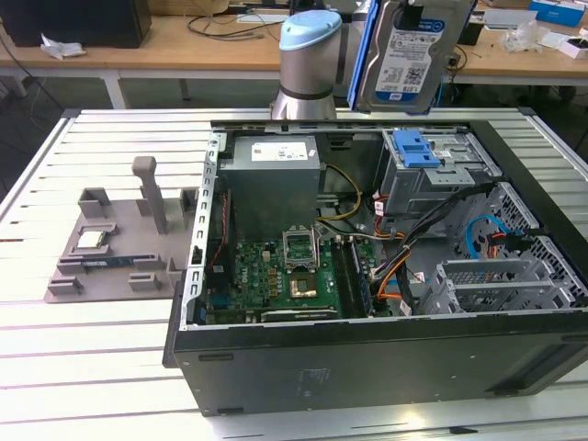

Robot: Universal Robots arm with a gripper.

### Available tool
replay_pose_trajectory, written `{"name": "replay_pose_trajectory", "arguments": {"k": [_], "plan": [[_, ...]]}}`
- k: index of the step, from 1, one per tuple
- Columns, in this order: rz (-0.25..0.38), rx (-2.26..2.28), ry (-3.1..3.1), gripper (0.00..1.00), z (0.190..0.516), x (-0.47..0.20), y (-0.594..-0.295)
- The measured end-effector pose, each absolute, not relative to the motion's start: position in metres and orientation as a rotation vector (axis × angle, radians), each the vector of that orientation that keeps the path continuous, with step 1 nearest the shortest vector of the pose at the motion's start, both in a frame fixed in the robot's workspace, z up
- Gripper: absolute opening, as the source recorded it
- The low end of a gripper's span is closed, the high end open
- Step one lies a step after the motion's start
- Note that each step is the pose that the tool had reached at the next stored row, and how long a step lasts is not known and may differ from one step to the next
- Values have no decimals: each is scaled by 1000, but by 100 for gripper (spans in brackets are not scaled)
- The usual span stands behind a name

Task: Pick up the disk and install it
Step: 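Pick up the disk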

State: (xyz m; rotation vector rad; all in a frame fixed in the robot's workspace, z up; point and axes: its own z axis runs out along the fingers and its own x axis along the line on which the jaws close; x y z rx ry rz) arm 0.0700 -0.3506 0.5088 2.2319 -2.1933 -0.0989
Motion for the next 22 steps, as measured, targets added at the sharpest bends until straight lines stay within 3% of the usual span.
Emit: {"name": "replay_pose_trajectory", "arguments": {"k": [22], "plan": [[-99, 2232, -2193, 37, 508, 71, -394]]}}
